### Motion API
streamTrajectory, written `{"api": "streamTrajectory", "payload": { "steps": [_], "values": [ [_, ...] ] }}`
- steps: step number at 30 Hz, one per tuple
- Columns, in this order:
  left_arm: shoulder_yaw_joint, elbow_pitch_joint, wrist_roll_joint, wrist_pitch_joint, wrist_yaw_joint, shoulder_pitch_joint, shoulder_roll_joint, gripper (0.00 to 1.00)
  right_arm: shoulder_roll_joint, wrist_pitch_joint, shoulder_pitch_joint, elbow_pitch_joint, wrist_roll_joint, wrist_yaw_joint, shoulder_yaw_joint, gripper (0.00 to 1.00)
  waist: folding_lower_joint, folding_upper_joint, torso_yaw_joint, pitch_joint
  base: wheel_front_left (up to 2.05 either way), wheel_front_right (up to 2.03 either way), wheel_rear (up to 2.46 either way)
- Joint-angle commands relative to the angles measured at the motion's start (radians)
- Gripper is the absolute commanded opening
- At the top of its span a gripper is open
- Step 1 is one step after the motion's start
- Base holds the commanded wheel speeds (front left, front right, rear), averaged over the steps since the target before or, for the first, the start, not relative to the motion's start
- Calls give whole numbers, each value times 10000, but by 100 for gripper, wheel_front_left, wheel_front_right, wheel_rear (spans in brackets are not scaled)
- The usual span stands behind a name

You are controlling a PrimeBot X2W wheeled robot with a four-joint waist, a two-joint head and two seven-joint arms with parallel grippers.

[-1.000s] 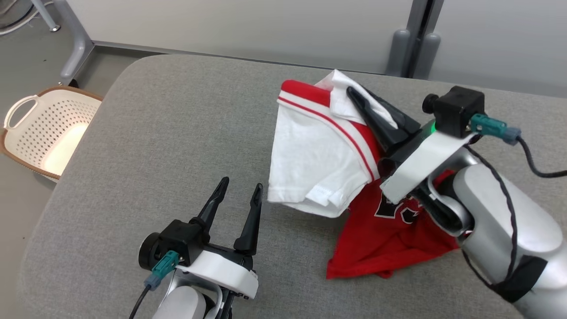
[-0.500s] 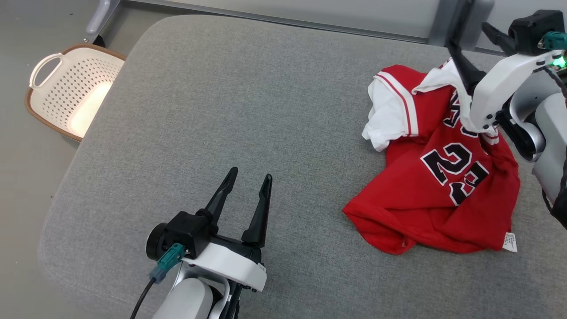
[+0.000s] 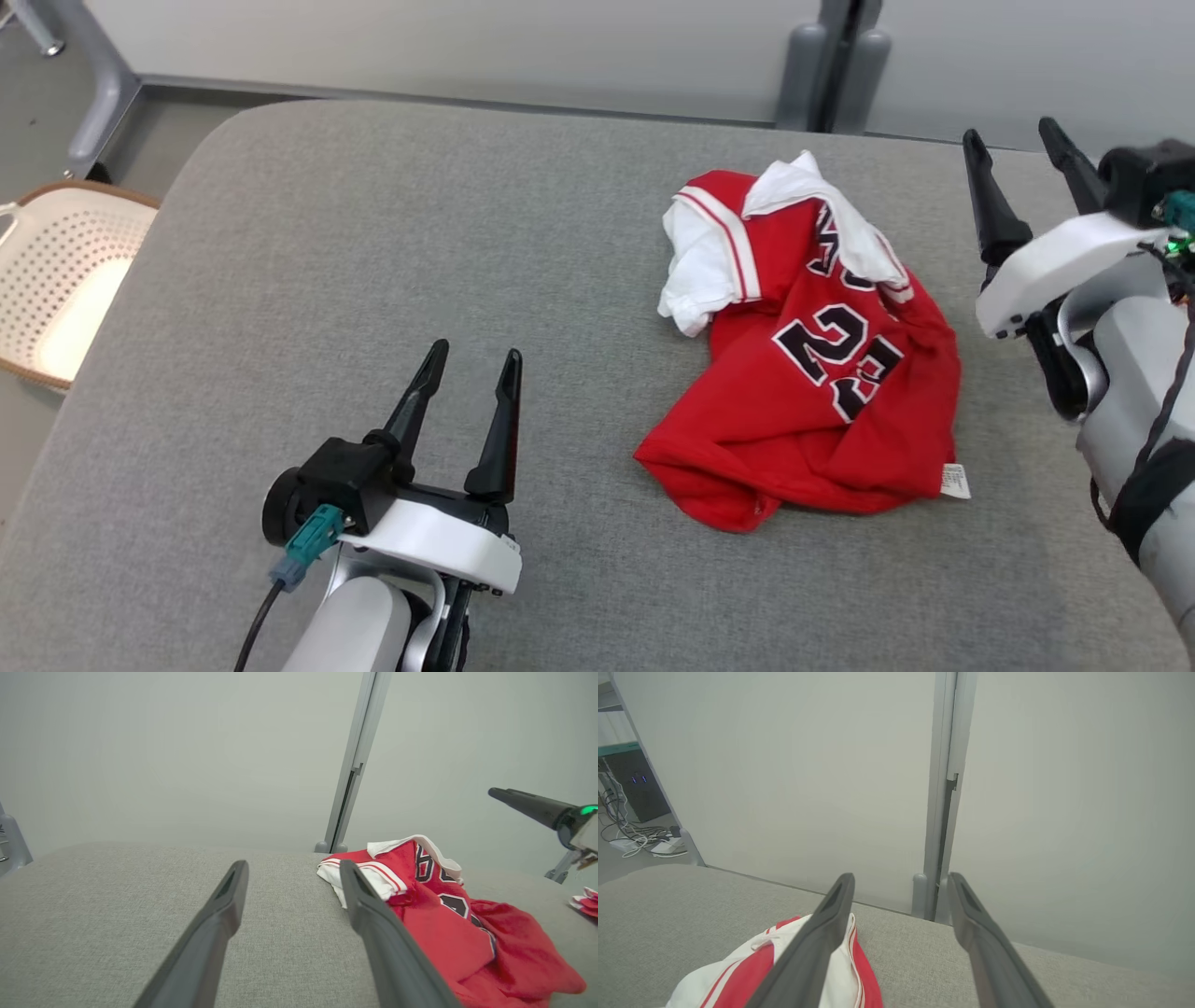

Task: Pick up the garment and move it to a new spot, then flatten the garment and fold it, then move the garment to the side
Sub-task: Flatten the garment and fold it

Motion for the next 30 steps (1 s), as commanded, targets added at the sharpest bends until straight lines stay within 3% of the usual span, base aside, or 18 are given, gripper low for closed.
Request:
{"api": "streamTrajectory", "payload": {
  "steps": [1, 4, 11, 18, 23, 30],
  "values": [
    [178, -29, 102, -44, -64, 75, 48, 100, 6, -75, 506, -522, -5, -1, -374, 100, 0, 0, -554, -418, 0, 0, 0],
    [394, -80, 187, -44, -134, 199, 48, 100, 0, -74, 1767, -1753, -355, -1, -1289, 100, 0, 0, -907, -632, 0, 0, 0],
    [759, -185, 296, -41, -198, 521, 43, 100, 669, -79, 5148, -4909, -1407, -1, -3331, 100, 0, 0, -1457, -940, 0, 0, 0],
    [840, -150, 384, -24, -286, 814, 47, 100, 1459, -81, 7392, -6920, -2100, -1, -4142, 100, 0, 0, -1752, -986, 0, 0, 0],
    [791, -95, 428, -24, -349, 790, 45, 100, 1556, -82, 8463, -7498, -2295, -1, -3485, 100, 0, 0, -1778, -899, 0, 0, 0],
    [616, -128, 469, -24, -403, 510, 45, 100, 1314, 41, 8198, -7126, -1737, -1, -2482, 100, 0, 0, -1506, -597, 0, 0, 0]
  ]
}}
